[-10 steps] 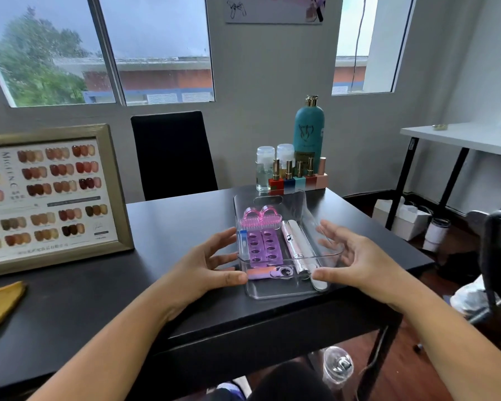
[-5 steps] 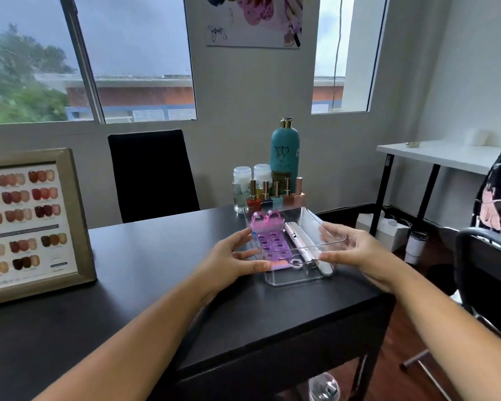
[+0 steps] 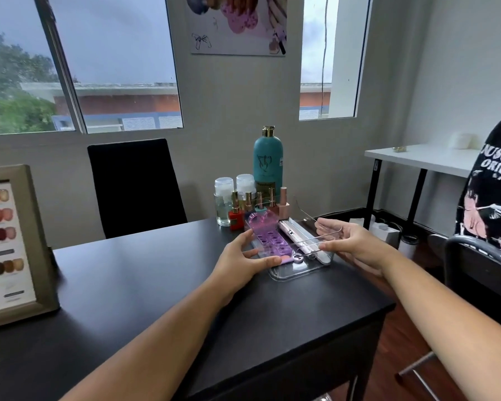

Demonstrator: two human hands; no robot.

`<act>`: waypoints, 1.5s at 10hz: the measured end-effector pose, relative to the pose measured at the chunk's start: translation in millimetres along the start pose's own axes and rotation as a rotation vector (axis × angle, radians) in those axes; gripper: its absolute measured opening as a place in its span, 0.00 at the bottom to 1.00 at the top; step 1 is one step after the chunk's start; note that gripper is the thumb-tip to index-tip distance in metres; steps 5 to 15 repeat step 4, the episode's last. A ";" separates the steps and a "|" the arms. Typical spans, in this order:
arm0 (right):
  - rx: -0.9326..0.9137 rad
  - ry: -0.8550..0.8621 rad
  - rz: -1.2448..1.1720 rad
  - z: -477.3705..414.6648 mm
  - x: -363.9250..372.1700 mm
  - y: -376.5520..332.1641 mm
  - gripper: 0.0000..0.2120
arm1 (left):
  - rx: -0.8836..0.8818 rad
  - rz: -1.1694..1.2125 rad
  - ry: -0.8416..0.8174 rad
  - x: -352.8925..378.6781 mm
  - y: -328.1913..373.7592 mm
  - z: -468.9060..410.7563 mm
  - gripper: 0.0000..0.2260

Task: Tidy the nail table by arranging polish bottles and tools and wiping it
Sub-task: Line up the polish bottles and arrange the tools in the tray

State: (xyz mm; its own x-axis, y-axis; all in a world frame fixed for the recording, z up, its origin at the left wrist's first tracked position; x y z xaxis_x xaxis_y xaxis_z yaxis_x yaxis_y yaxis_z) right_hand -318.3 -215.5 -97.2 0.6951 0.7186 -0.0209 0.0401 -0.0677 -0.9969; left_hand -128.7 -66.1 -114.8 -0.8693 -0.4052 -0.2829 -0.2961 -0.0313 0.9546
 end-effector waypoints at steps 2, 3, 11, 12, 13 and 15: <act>-0.004 0.000 0.005 -3.6 -3.8 3.8 0.36 | -0.007 -0.013 0.009 -1.2 -2.1 -2.5 0.56; -0.040 0.004 0.032 2.5 -2.3 -1.7 0.39 | -0.004 -0.025 -0.002 -0.9 0.5 -1.4 0.54; -0.138 0.062 0.095 11.9 0.3 -22.6 0.47 | 0.030 -0.117 0.006 -7.7 13.6 4.7 0.49; -0.138 0.062 0.095 11.9 0.3 -22.6 0.47 | 0.030 -0.117 0.006 -7.7 13.6 4.7 0.49; -0.138 0.062 0.095 11.9 0.3 -22.6 0.47 | 0.030 -0.117 0.006 -7.7 13.6 4.7 0.49; -0.138 0.062 0.095 11.9 0.3 -22.6 0.47 | 0.030 -0.117 0.006 -7.7 13.6 4.7 0.49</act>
Point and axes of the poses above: each hand's wrist, its own z-axis away from the middle knuckle, its own x-axis out of the palm, y = z × x, the point moved 3 cm from there along -z, towards the middle knuckle, and after that the axes turned 4 degrees about -z, right-handed, at the moved point
